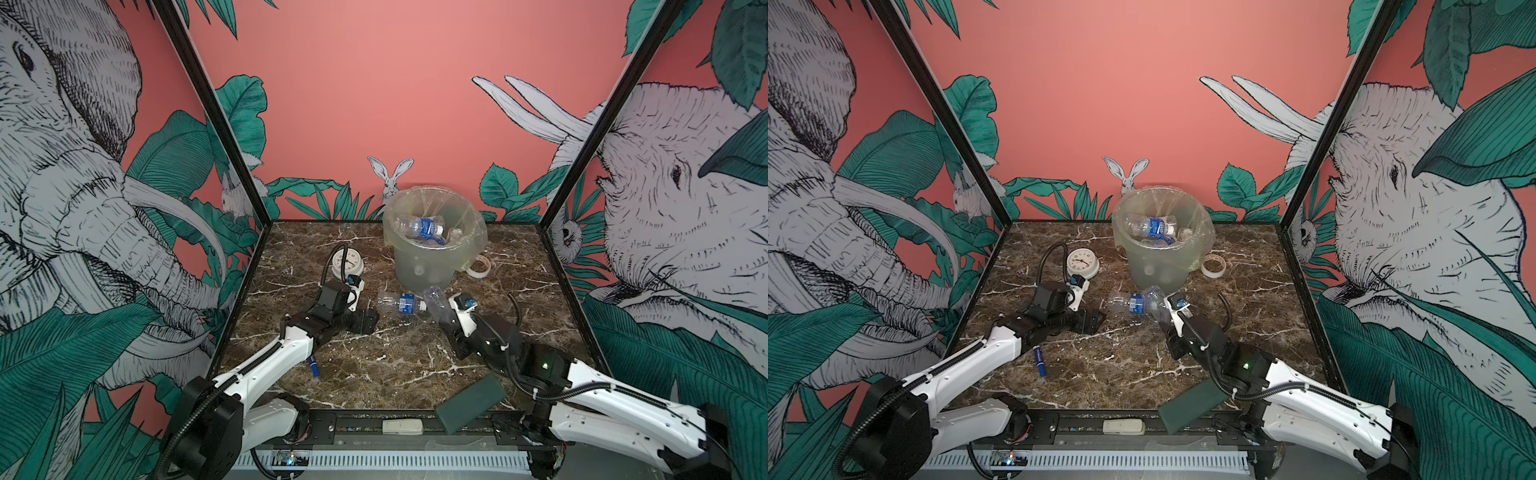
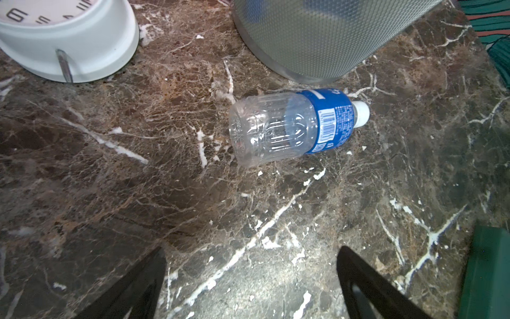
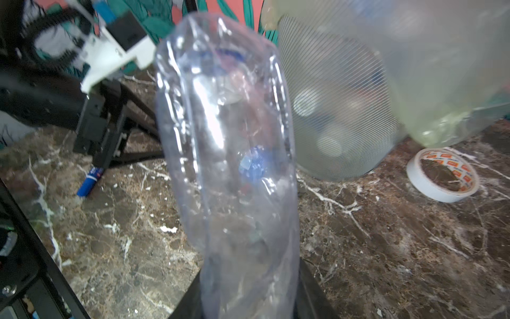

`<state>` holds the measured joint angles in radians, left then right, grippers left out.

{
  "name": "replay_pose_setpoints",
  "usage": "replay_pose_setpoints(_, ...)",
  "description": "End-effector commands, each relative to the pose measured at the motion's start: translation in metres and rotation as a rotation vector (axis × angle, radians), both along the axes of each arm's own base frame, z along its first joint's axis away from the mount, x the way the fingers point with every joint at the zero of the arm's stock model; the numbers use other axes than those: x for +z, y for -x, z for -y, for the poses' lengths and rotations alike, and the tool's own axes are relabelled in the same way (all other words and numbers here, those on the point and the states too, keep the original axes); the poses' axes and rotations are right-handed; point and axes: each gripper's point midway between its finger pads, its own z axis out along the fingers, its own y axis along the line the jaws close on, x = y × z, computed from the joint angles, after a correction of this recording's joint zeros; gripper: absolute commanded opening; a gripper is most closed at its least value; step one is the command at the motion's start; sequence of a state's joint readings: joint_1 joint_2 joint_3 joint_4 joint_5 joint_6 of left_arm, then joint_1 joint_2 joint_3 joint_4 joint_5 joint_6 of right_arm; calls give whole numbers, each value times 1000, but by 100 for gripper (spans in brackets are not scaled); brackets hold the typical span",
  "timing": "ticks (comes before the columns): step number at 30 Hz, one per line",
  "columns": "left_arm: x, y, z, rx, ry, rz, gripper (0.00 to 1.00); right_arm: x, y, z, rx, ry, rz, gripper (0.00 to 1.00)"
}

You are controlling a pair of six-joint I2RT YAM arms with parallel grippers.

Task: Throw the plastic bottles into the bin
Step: 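Lift the crushed clear bottle with the right gripper and carry it over the bin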

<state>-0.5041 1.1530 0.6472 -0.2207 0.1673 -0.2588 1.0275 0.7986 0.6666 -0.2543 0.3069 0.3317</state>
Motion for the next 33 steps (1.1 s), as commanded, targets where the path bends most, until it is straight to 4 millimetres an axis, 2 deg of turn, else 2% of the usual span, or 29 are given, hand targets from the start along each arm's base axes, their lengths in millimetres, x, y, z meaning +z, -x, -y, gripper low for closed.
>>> replay_pose_setpoints(1,14,-8,7,-14,7,46,97,25,-6,20,-103,-49,49,35)
replay_pose_setpoints(13,16,-9,12,-31,-2,52,97,95,-9,47,-179,-51,168,35)
replay_pose_setpoints(18,19,-10,13,-41,-7,57,97,130,-16,62,-263,-47,204,30)
replay_pose_setpoints(23,23,-10,12,-48,-12,69,97,168,-24,62,-286,-37,241,30)
replay_pose_setpoints(26,22,-9,13,-51,-13,67,97,192,-36,58,-306,-26,269,30)
replay_pose_setpoints(27,21,-9,13,-53,-12,68,97,194,-43,56,-315,-6,268,30)
replay_pose_setpoints(28,21,-9,13,-54,-12,67,97,209,-48,55,-320,-23,280,30)
replay_pose_setpoints(31,22,-8,13,-56,-13,68,97,225,-76,46,-332,-42,268,30)
replay_pose_setpoints(33,24,-6,12,-56,-8,70,97,231,-102,42,-349,-76,245,30)
